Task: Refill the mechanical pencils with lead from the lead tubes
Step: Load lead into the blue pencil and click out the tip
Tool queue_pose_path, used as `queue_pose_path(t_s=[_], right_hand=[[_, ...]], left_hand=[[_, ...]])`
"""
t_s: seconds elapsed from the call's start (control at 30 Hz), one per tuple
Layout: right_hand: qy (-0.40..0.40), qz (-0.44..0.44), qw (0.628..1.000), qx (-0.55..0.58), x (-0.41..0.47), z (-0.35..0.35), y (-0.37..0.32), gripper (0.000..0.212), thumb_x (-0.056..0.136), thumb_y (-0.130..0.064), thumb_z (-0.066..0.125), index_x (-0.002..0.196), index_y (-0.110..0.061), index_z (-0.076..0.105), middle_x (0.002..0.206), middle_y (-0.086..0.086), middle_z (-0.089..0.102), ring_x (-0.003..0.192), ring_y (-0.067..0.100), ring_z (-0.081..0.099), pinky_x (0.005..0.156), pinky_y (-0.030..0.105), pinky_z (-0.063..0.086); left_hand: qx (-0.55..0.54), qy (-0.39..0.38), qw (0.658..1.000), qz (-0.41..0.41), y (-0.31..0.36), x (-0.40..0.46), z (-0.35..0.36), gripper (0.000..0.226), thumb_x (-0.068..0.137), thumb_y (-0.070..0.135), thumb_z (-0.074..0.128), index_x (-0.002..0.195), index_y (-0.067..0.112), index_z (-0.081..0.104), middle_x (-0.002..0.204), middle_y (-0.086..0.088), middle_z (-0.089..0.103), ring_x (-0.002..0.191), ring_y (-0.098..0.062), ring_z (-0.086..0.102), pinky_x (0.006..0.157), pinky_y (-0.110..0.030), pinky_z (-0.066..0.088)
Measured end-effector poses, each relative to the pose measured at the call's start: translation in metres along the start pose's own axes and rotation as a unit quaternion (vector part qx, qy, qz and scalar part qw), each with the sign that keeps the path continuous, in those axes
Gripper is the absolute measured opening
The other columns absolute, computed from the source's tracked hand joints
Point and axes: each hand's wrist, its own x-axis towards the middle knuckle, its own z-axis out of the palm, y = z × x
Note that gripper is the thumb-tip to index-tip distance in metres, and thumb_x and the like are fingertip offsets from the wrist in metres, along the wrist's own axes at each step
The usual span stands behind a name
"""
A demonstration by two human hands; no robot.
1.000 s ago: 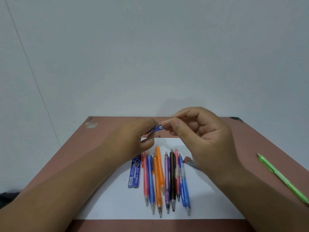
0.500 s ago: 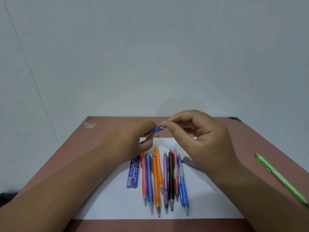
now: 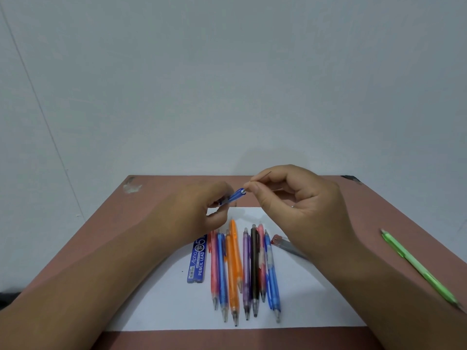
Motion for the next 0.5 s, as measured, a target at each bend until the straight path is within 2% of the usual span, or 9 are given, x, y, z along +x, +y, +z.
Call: queue_pose_path(t_s=[0.17,0.27,0.4,0.5], right_hand=[[0.001,0.011,1.0,-0.003,0.0,0.0003,0.0008,0.009,0.09,-0.009,0.075,0.097,-0.015,0.076,0.091,-0.011,0.075,0.088,0.005,0.072,0.077,0.013,0.055],[-0.009,0.033,0.999,-0.013,0.0004,0.0005,0.0019,0.01,0.091,-0.012,0.075,0.098,-0.018,0.077,0.091,-0.015,0.075,0.088,0.004,0.072,0.076,0.012,0.054],[-0.02,0.055,0.998,-0.022,0.0007,0.0003,0.0044,0.012,0.092,-0.018,0.072,0.101,-0.022,0.078,0.092,-0.017,0.075,0.089,0.002,0.071,0.077,0.013,0.055],[-0.023,0.066,0.997,-0.03,0.0009,-0.0001,0.0057,0.014,0.093,-0.021,0.071,0.105,-0.022,0.078,0.094,-0.018,0.075,0.092,0.002,0.071,0.078,0.015,0.056]], left_hand=[[-0.006,-0.006,1.0,-0.004,0.0008,-0.0002,-0.0003,0.018,0.091,0.032,0.06,0.106,0.04,0.052,0.091,0.011,0.069,0.082,-0.012,0.067,0.069,-0.041,0.059],[-0.01,-0.012,1.0,-0.013,0.0008,-0.0003,-0.0009,0.015,0.093,0.03,0.063,0.105,0.037,0.059,0.093,0.011,0.069,0.083,-0.011,0.067,0.07,-0.041,0.06],[-0.013,-0.015,1.0,-0.023,0.0017,-0.0007,-0.0015,0.016,0.092,0.032,0.063,0.105,0.038,0.055,0.092,0.011,0.069,0.083,-0.011,0.067,0.069,-0.042,0.059],[-0.016,-0.018,0.999,-0.034,0.0024,-0.0011,-0.0014,0.012,0.094,0.03,0.066,0.103,0.035,0.06,0.092,0.011,0.069,0.083,-0.01,0.067,0.071,-0.041,0.059]])
